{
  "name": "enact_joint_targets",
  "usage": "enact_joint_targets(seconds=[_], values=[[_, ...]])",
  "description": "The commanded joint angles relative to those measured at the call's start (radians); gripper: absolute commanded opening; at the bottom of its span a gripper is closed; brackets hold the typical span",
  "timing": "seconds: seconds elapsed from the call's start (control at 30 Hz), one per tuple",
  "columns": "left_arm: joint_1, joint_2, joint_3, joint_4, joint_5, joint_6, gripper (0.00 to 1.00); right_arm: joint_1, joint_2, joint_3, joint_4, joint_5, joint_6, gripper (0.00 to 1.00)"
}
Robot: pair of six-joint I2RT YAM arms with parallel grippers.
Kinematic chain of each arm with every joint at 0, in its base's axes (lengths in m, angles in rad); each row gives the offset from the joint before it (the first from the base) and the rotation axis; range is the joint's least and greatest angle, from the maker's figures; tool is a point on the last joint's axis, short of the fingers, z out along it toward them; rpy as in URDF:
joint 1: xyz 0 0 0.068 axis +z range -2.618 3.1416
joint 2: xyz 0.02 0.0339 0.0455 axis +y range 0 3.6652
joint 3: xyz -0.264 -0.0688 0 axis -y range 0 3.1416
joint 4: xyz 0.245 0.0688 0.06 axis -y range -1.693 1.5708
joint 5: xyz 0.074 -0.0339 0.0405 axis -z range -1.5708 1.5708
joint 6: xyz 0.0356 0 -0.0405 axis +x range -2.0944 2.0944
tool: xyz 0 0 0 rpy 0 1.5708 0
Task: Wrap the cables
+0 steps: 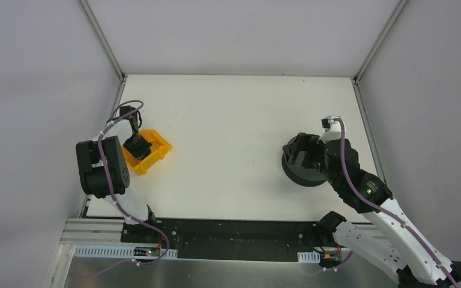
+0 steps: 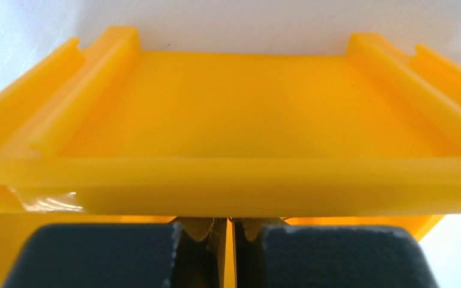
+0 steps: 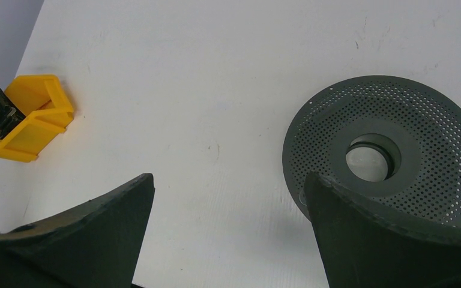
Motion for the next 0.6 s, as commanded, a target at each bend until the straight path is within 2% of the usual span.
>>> enact_joint_targets(seconds=[0.0, 0.23, 0.57], values=[[0.001, -0.008, 0.013, -0.011, -0.082, 0.031, 0.00, -0.005, -0.024, 0.006, 0.044, 0.003, -0.017, 0.99], [0.000, -0.099, 0.115, -0.005, -0.084, 0.104, 0.00, -0.004, -0.048, -0.006, 0.044, -0.010, -0.013, 0.99], [0.000, -0.171, 0.093, 0.007, -0.082, 0.098, 0.00, -0.004, -0.066, -0.011, 0.038, -0.024, 0.000, 0.99]])
